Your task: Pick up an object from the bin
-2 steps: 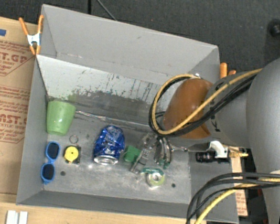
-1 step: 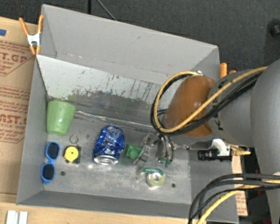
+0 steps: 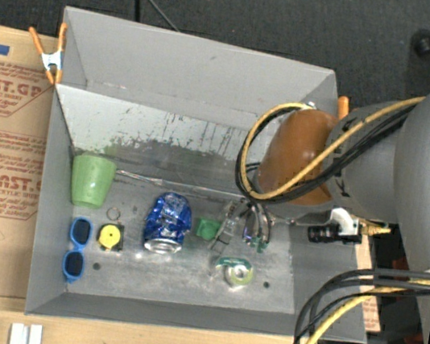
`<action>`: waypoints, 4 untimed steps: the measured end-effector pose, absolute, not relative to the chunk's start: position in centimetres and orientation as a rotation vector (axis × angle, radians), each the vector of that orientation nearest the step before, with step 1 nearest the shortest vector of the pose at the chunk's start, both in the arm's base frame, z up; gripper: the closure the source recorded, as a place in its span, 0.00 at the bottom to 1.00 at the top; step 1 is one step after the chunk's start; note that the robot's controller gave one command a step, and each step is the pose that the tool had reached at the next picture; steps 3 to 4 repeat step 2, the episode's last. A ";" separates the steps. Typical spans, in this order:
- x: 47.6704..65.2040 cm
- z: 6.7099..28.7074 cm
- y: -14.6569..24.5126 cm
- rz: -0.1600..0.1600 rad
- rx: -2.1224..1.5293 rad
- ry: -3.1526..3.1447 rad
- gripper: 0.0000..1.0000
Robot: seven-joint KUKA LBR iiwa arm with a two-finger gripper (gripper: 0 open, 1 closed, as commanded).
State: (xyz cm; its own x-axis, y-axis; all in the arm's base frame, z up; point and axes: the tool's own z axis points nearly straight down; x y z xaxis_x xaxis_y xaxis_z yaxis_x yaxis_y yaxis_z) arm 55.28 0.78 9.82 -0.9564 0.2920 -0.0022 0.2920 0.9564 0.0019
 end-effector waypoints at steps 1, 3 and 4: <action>55.4 14.9 0.9 0.003 0.461 3.101 1.00; 55.6 19.5 0.9 0.003 0.459 3.101 1.00; 55.6 19.5 0.9 0.003 0.459 3.101 1.00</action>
Offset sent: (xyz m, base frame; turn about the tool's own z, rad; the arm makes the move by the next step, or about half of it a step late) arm 0.0001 0.0001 0.0484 0.0000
